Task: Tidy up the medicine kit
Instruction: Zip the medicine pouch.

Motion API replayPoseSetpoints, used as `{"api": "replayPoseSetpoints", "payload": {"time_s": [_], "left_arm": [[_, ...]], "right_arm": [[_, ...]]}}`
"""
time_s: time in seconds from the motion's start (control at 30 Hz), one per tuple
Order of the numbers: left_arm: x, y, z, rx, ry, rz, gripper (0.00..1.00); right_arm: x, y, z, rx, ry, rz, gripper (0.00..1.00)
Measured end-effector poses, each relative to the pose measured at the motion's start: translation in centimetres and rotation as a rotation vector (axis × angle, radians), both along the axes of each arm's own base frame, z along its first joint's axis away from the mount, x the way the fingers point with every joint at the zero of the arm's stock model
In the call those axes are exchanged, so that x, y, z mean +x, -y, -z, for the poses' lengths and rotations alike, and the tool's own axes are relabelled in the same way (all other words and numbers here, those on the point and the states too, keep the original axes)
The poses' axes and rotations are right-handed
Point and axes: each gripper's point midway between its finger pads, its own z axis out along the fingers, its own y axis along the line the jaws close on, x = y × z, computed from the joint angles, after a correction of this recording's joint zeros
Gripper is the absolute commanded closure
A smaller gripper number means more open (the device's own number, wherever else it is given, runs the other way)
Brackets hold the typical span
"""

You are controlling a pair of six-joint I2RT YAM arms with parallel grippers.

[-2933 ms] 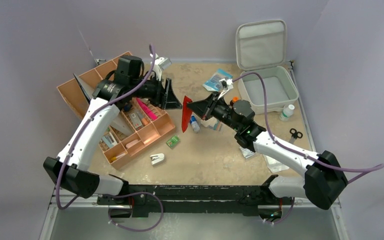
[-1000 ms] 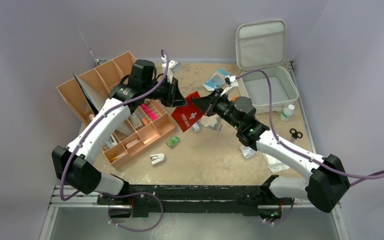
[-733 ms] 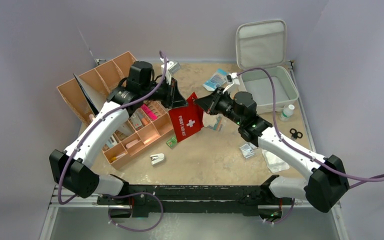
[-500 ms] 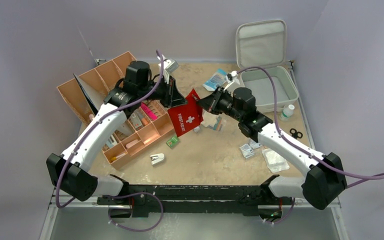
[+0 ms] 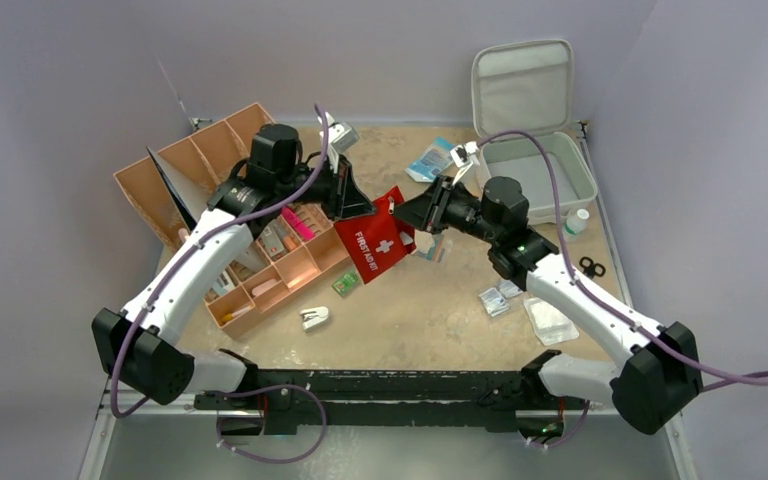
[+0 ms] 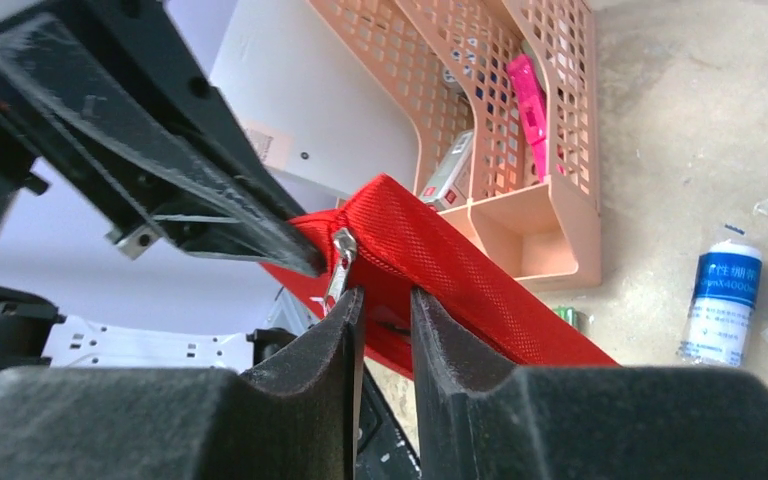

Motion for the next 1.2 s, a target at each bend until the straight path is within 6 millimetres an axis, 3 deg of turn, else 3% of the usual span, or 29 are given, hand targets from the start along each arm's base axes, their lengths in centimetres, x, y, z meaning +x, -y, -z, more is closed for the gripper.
{"api": "replayPoseSetpoints", "payload": {"time_s": [0.23,0.43,0.57,0.87,0.93,1.03,1.2], "left_arm": [[-0.9,0.0,-0.3,-0.032,0.037,0.029,1.00],[-1.5,-0.2,-1.6,-0.094,0.110,0.017,1.00],[-1.6,-0.2,-3.8,-0.166,0.181,-0.004,1.00],[-2.0,-1.0,-10.9,-0.385,0.365,-0.094,1.00],[-2.4,-1.1,-12.3,-0.432,0.387,-0.092,1.00],[-2.8,-1.1,-13.6,-0.480,0.406,-0.086,1.00],[-3.1,-1.1,-14.2,-0.520,0.400,-0.080,1.00]], "right_arm": [[-1.4,1.1,-1.9,0.014,0.048,-0.023,0.71],[-2.4,1.2,-3.9,0.019,0.070,-0.069,0.56],[-3.1,1.2,-6.8,0.054,0.112,-0.091,0.53],[-5.4,2.3,-16.7,0.155,0.278,-0.106,0.52],[-5.9,2.4,-18.0,0.169,0.306,-0.120,0.52],[-6.2,2.2,-18.9,0.178,0.325,-0.146,0.51],[-5.5,1.3,-18.2,0.165,0.301,-0.179,0.51]]}}
